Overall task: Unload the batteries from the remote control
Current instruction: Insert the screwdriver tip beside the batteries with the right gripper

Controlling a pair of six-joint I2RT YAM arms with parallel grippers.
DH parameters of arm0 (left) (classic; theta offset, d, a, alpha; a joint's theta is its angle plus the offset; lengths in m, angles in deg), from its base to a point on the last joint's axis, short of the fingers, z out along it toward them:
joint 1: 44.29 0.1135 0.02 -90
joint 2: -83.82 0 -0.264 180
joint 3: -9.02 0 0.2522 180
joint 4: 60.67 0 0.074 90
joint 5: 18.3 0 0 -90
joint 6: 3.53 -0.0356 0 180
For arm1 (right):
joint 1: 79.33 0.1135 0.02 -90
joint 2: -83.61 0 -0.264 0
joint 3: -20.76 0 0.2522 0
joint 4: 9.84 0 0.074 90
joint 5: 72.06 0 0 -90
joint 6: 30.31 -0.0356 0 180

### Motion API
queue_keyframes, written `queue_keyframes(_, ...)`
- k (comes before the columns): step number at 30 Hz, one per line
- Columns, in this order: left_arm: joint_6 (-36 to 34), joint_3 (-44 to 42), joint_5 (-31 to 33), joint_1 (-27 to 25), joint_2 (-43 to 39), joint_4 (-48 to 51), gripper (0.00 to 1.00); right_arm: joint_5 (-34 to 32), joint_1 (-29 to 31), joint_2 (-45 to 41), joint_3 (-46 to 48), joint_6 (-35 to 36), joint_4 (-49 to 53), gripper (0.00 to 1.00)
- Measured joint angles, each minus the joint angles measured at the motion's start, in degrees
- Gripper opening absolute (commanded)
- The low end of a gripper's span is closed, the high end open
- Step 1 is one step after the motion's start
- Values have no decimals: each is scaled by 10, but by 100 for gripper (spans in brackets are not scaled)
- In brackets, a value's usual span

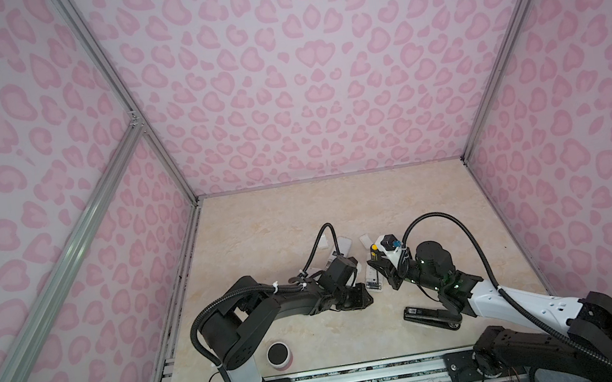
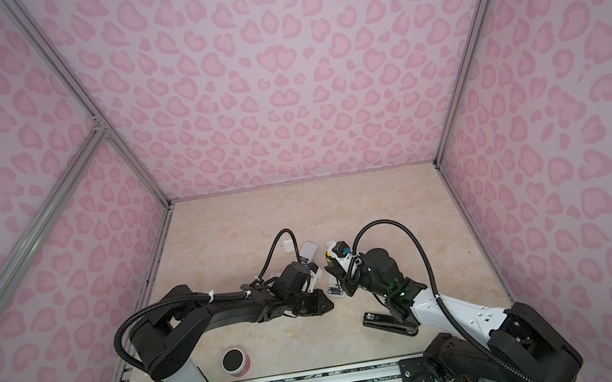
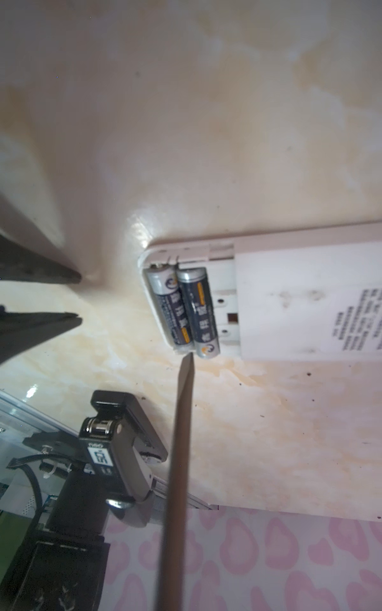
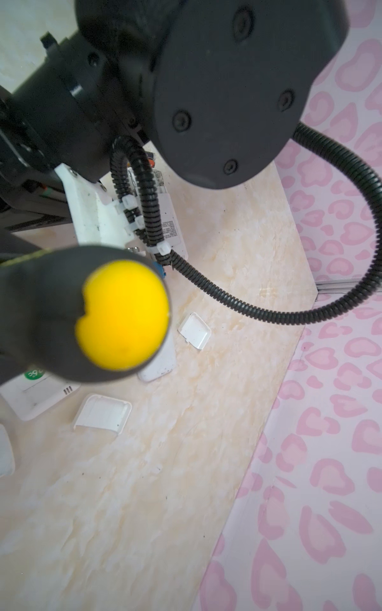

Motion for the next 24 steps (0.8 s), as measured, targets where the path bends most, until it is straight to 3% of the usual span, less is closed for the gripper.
queue_keyframes(11, 14, 13, 16, 29, 14, -12, 20, -74, -21, -43, -3, -12, 61, 0)
queue_keyframes(24, 13, 30, 29, 53, 24, -19, 22, -53, 6, 24, 14, -37, 3, 0)
